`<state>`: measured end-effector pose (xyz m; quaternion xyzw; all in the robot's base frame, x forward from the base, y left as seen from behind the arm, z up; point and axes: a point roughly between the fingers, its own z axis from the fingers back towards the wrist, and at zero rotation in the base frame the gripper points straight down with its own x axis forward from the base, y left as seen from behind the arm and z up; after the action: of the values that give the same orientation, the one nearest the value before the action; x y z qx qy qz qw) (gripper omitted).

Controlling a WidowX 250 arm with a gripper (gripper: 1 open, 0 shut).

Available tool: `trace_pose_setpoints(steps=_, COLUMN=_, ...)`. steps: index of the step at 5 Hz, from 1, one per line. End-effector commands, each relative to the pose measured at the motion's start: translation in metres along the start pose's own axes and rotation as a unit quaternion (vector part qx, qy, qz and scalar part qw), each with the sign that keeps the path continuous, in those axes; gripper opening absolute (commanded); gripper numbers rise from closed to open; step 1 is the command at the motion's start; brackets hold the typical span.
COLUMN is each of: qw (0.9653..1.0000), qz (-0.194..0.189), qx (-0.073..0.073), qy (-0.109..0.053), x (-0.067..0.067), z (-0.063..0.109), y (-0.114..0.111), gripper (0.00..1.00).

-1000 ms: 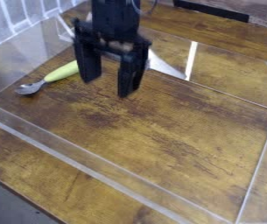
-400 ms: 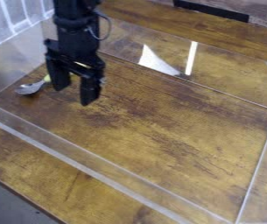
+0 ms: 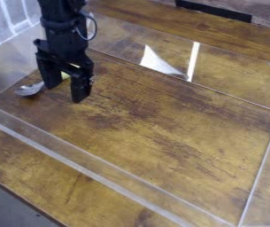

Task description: Move the green spoon to the right

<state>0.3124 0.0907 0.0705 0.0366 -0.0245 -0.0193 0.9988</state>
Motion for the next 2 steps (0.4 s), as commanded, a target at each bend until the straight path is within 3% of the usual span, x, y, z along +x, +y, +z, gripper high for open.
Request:
trace_pose_setpoints(steps=1, qw=0.9987, qz=0.030, qx=0.020, qy=-0.037, x=0.012, z=0.002, y=0.029, gripper=1.00)
trace_pose_setpoints(steps=2, qw=0.9975, qz=0.045, qx=0.025, qy=-0.048, x=0.019, z=-0.009, y=0.048, gripper=1.00)
